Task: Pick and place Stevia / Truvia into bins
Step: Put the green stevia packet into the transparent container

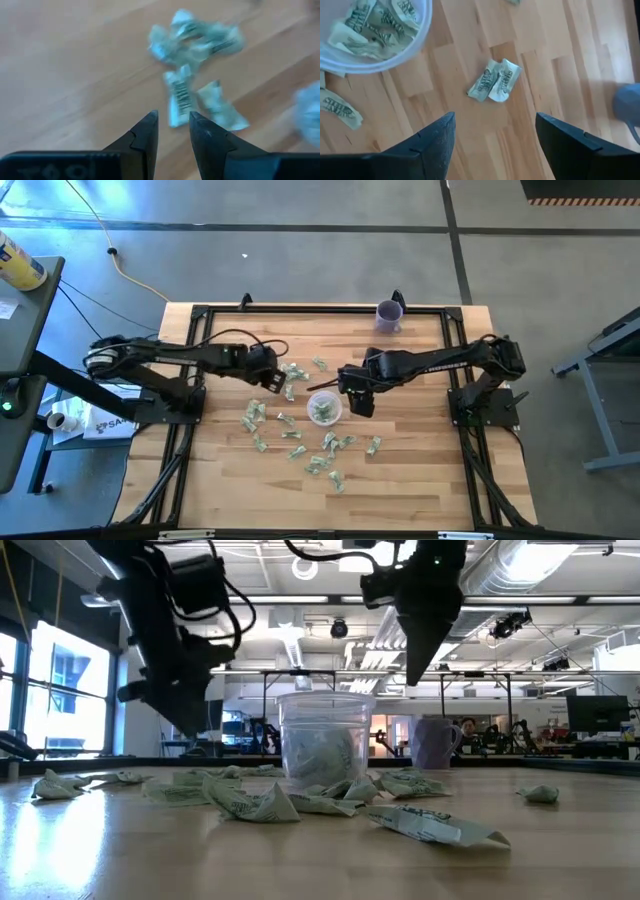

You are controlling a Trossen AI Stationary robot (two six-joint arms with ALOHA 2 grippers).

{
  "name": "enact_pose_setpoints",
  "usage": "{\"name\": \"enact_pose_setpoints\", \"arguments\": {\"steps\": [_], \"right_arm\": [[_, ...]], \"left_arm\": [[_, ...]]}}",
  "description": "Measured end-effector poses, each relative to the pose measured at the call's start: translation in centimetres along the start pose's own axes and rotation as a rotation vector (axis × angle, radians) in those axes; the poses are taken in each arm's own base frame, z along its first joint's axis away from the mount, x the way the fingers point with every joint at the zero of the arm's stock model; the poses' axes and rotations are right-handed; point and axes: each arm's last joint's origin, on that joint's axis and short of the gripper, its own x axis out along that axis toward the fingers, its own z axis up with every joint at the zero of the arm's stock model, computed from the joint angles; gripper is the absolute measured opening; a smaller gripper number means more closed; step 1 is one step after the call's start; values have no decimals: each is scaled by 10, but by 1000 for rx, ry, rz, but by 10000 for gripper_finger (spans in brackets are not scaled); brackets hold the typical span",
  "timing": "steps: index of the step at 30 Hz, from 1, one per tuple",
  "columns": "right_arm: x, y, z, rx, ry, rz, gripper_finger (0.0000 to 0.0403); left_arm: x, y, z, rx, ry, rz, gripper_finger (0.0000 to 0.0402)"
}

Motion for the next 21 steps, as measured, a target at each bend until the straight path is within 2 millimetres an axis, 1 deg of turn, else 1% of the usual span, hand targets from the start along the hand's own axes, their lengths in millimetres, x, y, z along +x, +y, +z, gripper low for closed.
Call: {"name": "enact_pose_setpoints", "arguments": {"steps": [3,6,11,14,17,21], "right_arm": [[0,0,0,1,-3,1,264],[0,-1,0,9,-5,-13,264],[0,-1,0,7,1,-21,264],[0,-2,-1,6,-1,-38,264],[1,-3,0,10,-2,-44,264],[2,-9,1,23,8,-47,264]], "left_arm": [[15,-5,5,-8,-5,-12,152],[27,-11,3,-9,14,-18,180],[33,-15,4,-14,32,3,246],[38,-16,4,-11,20,18,270],[46,-16,4,13,14,47,273],[60,-16,0,22,54,67,251]]}}
